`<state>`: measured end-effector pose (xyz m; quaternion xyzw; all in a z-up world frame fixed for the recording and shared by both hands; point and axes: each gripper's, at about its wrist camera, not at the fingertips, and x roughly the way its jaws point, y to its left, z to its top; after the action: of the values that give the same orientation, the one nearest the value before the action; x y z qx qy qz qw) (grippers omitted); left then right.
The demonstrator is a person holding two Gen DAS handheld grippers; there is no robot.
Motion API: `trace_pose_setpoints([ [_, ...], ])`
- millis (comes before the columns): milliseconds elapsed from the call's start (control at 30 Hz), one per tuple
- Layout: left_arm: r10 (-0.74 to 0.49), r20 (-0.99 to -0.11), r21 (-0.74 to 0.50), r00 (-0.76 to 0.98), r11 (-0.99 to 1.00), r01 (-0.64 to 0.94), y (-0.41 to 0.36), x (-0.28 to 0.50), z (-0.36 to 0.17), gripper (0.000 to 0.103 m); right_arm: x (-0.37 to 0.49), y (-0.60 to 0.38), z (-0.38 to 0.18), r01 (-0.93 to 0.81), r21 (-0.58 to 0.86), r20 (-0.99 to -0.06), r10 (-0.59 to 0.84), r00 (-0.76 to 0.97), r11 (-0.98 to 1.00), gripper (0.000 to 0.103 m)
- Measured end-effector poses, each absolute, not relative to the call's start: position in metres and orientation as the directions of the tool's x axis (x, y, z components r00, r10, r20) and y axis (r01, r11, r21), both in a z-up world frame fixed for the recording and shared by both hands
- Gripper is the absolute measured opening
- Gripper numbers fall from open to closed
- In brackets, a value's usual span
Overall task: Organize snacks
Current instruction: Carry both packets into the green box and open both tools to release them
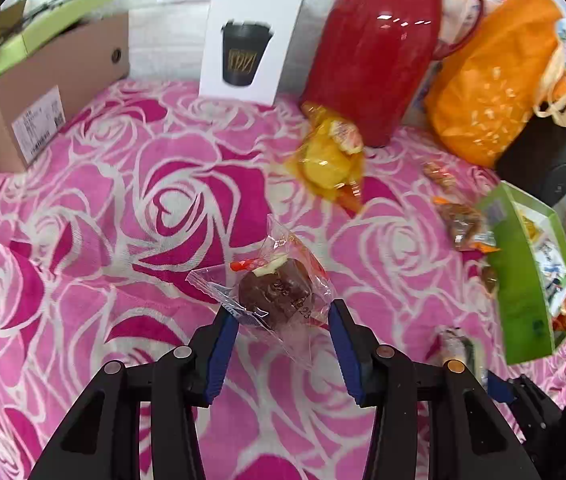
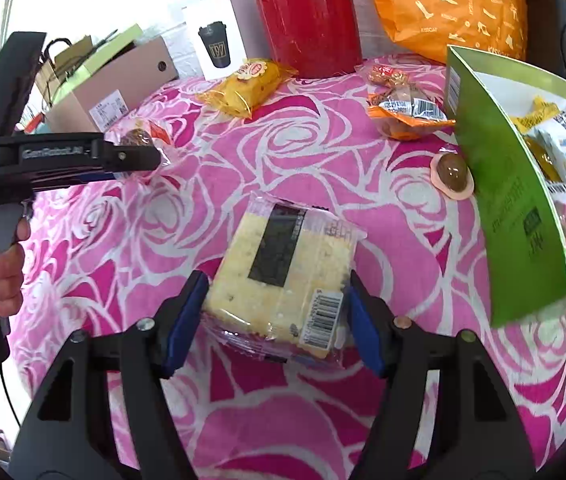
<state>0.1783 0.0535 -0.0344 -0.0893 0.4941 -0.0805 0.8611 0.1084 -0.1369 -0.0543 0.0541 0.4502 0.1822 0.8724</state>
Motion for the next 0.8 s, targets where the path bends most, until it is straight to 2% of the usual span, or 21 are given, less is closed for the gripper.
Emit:
trace_pose_setpoints([
  [167,-0.235,-0.812,-0.217,0.534,0.971,0.097,0.044,0.161,-0.006,0.047,0.101,-0.142,-0.039,-0.278,0.286,-0.735,0.396,0.551,0.917,0.068],
  [433,-0.300,-0.772,-0.256,0.560,0.954,0.158,0.025,0.147,0.021,0.047,0.091,-0.149,-0.028,-0.289,0.302,-0.712,0.417,0.565,0.908,0.069],
  [567,-0.335,-0.762,-0.270,0.555,0.942,0.198,0.008,0.143,0.026,0.047,0.084,-0.160,-0.021,-0.276,0.294,-0.704,0.402,0.586,0.915,0.069],
  [800,-0.378,-0.741,-0.270,0.554,0.924,0.269,-0.022,0.137,0.040,0.047,0.071,-0.203,0.013,-0.214,0.294,-0.637,0.358,0.683,0.932,0.069],
])
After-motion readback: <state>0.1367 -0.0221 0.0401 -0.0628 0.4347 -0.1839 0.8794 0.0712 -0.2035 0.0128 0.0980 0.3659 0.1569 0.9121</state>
